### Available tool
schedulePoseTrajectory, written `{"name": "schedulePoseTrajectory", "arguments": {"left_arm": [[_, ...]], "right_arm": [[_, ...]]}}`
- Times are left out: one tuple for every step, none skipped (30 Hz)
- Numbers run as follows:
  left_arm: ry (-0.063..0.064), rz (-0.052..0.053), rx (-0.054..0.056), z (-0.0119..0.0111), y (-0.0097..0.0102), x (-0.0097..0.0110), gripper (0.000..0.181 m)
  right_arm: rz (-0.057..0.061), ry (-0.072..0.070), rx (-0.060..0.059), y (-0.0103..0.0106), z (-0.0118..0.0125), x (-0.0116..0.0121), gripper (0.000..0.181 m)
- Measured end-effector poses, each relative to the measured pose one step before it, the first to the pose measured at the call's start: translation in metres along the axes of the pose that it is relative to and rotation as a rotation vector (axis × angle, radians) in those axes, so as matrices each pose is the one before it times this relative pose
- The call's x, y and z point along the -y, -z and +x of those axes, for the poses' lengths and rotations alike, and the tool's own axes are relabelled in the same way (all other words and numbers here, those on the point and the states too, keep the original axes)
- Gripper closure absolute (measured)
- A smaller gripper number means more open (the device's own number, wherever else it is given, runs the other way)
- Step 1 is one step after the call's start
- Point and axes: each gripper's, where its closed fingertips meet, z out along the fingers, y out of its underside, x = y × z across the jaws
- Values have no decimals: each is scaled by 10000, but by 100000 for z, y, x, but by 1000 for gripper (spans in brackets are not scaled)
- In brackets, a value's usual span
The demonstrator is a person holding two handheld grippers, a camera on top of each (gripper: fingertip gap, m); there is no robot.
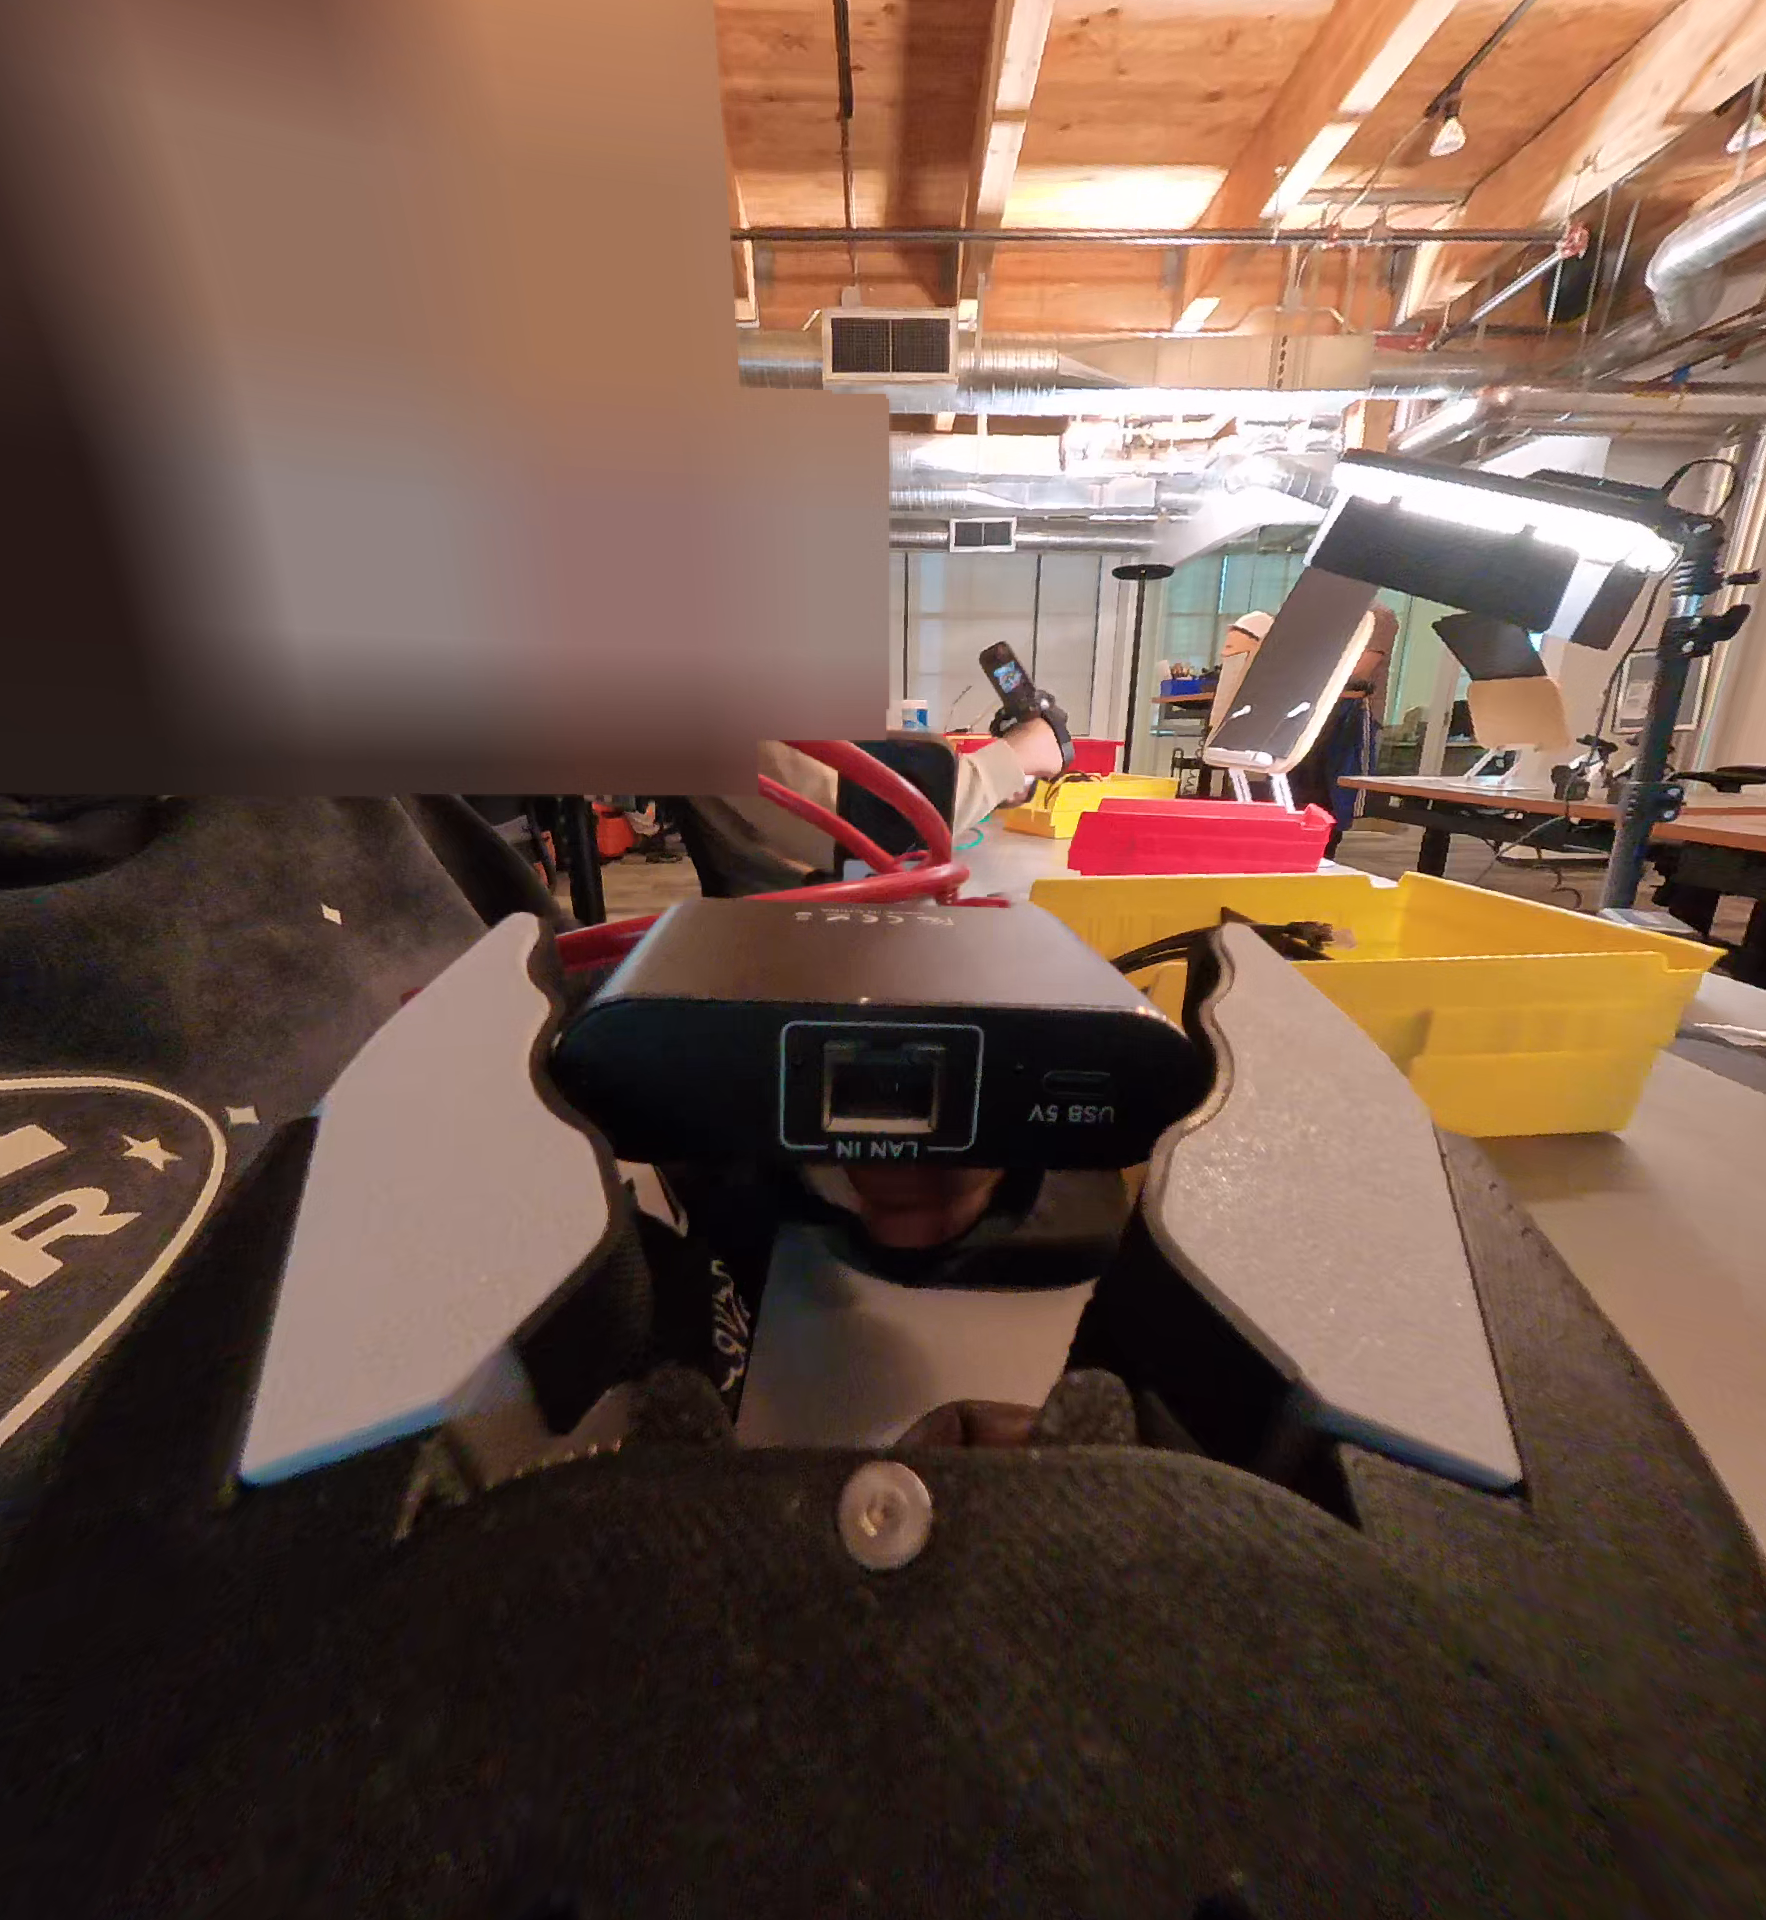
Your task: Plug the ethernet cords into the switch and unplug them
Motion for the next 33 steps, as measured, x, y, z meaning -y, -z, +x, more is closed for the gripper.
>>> {"name": "schedulePoseTrajectory", "arguments": {"left_arm": [[-102,-182,108,-165,-7,-166,168],[-83,-119,-60,92,-14,-81,168],[10,50,-65,119,26,131,169],[26,43,-9,47,16,84,168],[-7,-27,7,0,-1,-55,168],[-13,-73,-7,10,-13,-99,168],[-48,-51,-10,24,-11,-65,168],[-73,-57,28,3,-9,-65,168],[-97,-97,49,-10,-20,-120,168],[-131,-96,26,23,-14,-93,168],[-93,-34,2,67,-26,-21,169],[-15,-5,18,25,-23,-5,168],[12,7,26,-16,-15,-15,168],[-2,5,24,-46,17,-40,169],[-21,26,-8,-21,47,-7,168],[-70,39,-26,16,74,23,168],[-104,1,-5,-8,56,12,168],[-127,-50,57,-45,32,-22,168],[-231,-111,96,-84,14,-75,168],[-266,-108,97,-47,12,-84,168],[-178,-17,13,79,3,1,168],[-17,120,-75,193,-1,150,168],[95,167,-74,167,-15,169,168],[65,191,-38,123,-23,143,168],[8,156,-24,96,-11,53,168],[14,117,-27,81,7,29,168],[43,116,-32,53,21,72,169],[31,96,4,-24,28,97,169],[-23,129,-14,-1,40,148,169],[-14,96,-47,105,-5,146,168],[-13,62,-58,179,-66,124,169],[-27,-1,-38,171,-103,7,169],[-6,-58,-48,127,-80,-71,168]], "right_arm": [[-74,1,58,-41,-91,-104,68],[-49,8,49,-64,-92,-84,69],[-18,11,33,-41,-65,-40,68],[4,1,15,-22,-33,10,68],[29,20,4,20,-8,29,68],[22,-3,23,42,-20,4,69],[5,-46,38,59,-17,-27,69],[-18,-29,10,55,8,-63,69],[-50,46,-4,72,4,-86,69],[-47,75,18,60,-45,-73,69],[-23,29,31,35,-50,-24,68],[-10,1,18,39,-4,-14,69],[-30,12,-11,16,40,-73,69],[-70,11,-18,13,42,-142,69],[-76,-25,-1,-14,19,-160,69],[-46,-81,21,-41,-5,-111,69],[-12,-80,-1,-41,26,-71,69],[-6,-27,-44,-15,85,-65,69],[-30,7,-66,0,116,-86,69],[-41,38,-34,14,48,-78,69],[-4,76,56,3,-127,-15,69],[60,63,102,-8,-212,78,69],[95,13,90,-27,-183,145,69],[115,-14,80,-24,-152,167,69],[137,5,44,-12,-102,163,69],[101,21,26,-32,-90,114,69],[27,49,-28,-57,-35,59,69],[-19,131,-100,-103,27,42,69],[-3,135,-94,-133,-7,123,69],[71,42,-41,-121,-28,224,68],[112,-62,94,-96,-163,203,69],[51,-66,122,-122,-197,28,69],[-88,34,49,-100,-122,-195,69]]}}
